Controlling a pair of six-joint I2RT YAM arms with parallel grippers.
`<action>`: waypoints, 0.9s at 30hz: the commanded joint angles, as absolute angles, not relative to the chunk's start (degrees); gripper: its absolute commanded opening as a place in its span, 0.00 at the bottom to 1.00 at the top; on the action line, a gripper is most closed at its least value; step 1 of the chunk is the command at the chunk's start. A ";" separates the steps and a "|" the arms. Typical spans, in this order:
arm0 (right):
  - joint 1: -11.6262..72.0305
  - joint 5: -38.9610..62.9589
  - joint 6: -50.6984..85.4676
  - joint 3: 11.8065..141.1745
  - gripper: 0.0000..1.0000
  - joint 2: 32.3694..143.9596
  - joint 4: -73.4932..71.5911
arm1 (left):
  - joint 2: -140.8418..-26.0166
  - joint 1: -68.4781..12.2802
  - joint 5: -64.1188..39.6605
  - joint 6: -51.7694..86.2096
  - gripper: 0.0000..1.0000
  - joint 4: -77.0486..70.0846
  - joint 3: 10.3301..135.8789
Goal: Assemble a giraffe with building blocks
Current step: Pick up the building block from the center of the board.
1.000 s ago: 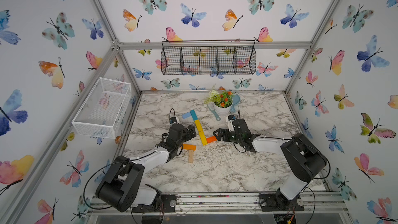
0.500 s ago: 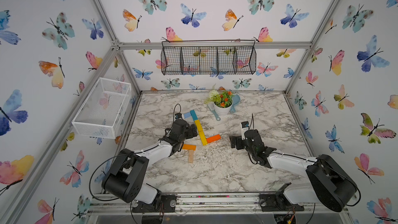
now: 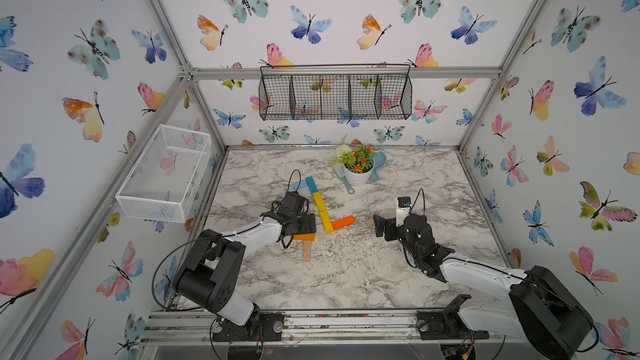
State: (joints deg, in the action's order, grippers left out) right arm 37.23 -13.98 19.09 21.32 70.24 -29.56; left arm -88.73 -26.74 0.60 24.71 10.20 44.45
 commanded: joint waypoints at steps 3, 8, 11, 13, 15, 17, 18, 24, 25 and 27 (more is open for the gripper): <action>37.57 -13.09 20.34 21.58 0.99 71.34 -31.14 | -88.60 -26.84 -0.28 25.51 0.88 12.53 43.54; 37.53 -11.89 20.63 20.98 0.99 70.67 -31.33 | -87.57 -26.96 -3.19 26.53 0.87 10.41 41.09; 37.53 -12.07 20.83 21.11 0.99 70.90 -31.38 | -86.76 -27.06 -4.58 26.71 0.85 10.29 39.99; 37.54 -11.43 20.78 21.91 0.99 71.41 -30.62 | -85.44 -27.56 -5.37 27.43 0.84 9.89 38.52; 37.53 -10.82 20.74 21.85 0.99 71.59 -30.57 | -83.75 -28.39 -5.92 28.72 0.84 9.61 36.71; 37.53 -10.72 20.92 21.63 0.99 71.54 -30.85 | -81.34 -29.39 -6.31 30.55 0.84 9.16 34.68; 37.53 -10.70 20.92 21.67 0.99 71.61 -30.91 | -80.07 -29.95 -6.33 31.57 0.84 8.69 33.54; 37.53 -10.04 21.01 22.11 0.99 72.66 -31.00 | -76.11 -33.59 -6.34 35.25 0.83 6.70 30.23; 37.53 -9.75 21.01 22.30 0.99 72.98 -30.94 | -76.16 -34.28 -5.47 34.87 0.82 7.36 30.64; 37.53 -9.17 21.01 22.76 0.99 73.44 -30.70 | -76.42 -36.18 -1.49 33.58 0.81 9.62 32.31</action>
